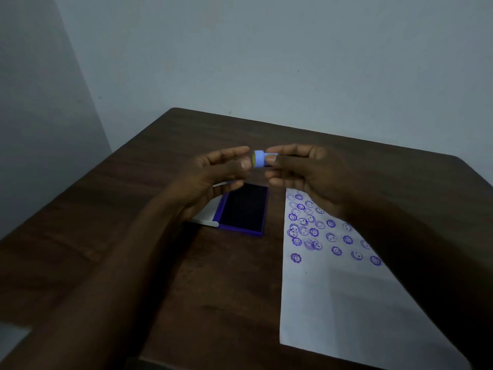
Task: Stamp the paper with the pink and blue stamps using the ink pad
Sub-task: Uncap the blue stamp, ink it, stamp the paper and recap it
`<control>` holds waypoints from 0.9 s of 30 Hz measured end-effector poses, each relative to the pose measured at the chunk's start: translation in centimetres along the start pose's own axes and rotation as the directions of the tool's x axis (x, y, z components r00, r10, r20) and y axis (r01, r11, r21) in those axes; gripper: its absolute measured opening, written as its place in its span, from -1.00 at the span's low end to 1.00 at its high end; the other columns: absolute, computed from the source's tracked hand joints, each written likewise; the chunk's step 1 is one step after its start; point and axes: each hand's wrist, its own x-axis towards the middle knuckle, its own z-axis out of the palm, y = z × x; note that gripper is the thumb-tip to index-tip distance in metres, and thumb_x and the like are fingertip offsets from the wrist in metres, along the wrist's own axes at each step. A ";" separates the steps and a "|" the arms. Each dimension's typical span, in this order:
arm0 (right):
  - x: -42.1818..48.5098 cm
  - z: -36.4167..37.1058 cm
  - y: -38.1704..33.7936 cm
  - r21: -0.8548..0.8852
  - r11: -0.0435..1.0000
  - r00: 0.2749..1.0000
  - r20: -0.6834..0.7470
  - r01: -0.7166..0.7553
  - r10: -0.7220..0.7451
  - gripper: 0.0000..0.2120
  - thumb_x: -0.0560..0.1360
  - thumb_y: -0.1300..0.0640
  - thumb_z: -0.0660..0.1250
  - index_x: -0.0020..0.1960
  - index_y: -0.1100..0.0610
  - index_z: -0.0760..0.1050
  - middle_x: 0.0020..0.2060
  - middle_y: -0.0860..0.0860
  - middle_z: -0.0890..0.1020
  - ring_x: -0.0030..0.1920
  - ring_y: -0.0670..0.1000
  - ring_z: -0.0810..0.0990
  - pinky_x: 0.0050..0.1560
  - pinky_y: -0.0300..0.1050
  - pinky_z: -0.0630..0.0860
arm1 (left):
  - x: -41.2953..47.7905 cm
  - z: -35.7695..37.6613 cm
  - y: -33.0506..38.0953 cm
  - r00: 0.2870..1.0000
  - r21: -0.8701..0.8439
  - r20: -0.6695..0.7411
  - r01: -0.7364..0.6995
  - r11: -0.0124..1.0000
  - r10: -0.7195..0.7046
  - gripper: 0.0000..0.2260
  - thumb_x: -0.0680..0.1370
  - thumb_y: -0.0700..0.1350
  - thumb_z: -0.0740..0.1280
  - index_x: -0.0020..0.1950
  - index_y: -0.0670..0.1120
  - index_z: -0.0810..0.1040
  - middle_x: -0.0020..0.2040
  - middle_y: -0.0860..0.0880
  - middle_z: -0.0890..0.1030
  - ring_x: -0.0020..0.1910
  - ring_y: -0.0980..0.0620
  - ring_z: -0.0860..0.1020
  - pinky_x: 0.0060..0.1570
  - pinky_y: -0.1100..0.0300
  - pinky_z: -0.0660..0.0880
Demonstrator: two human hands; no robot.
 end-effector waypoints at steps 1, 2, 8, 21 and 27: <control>0.0 0.3 0.3 0.010 1.000 1.000 0.002 -0.003 0.003 -0.86 0.47 0.24 0.45 0.02 0.13 0.66 -0.16 0.09 0.75 -0.15 0.00 0.72 -0.09 -0.16 0.67 | 0.0 0.0 -0.1 1.000 -0.008 0.012 -0.007 1.000 0.007 -0.69 0.31 -0.10 0.51 0.04 0.06 0.72 0.05 0.03 0.74 -0.03 0.11 0.71 -0.16 0.30 0.60; -0.1 0.5 0.4 0.021 1.000 1.000 0.000 -0.007 0.007 -0.87 0.47 0.25 0.45 0.02 0.13 0.66 -0.16 0.09 0.75 -0.15 -0.01 0.73 -0.09 -0.17 0.67 | 0.0 0.1 -0.1 1.000 -0.014 0.023 -0.015 1.000 0.016 -0.71 0.31 -0.13 0.50 0.02 0.05 0.73 0.05 0.02 0.75 -0.02 0.11 0.71 -0.15 0.30 0.60; -0.1 0.4 0.7 0.070 0.998 1.000 0.010 -0.006 0.005 -0.82 0.42 0.30 0.47 -0.01 0.11 0.68 -0.11 0.10 0.76 -0.09 0.00 0.74 -0.09 -0.18 0.66 | 0.3 0.3 -0.3 0.996 0.002 0.057 -0.065 0.998 0.065 -0.75 0.26 -0.17 0.51 -0.09 0.06 0.77 -0.03 0.02 0.76 -0.04 0.09 0.72 -0.15 0.32 0.60; -0.2 0.6 0.5 0.013 0.994 0.987 -0.128 0.104 -0.102 -0.84 0.47 0.31 0.43 0.01 0.13 0.62 -0.22 0.04 0.75 -0.23 -0.07 0.72 -0.14 -0.23 0.67 | 0.5 -0.1 0.1 0.999 -0.188 -0.023 -0.047 0.981 0.043 -0.74 0.39 -0.20 0.45 0.07 -0.05 0.69 0.00 -0.03 0.76 0.00 0.06 0.72 -0.12 0.28 0.62; -0.1 0.9 0.7 -0.566 0.818 0.981 -0.086 0.097 -0.176 -0.75 0.39 0.10 0.55 0.05 0.08 0.65 -0.24 -0.02 0.74 -0.30 -0.19 0.66 -0.22 -0.36 0.58 | 0.5 -0.7 0.6 0.993 -0.351 -0.115 -0.030 0.936 -0.011 -0.83 0.60 -0.21 0.31 0.15 -0.10 0.63 -0.03 -0.07 0.74 -0.09 0.06 0.72 -0.09 0.22 0.64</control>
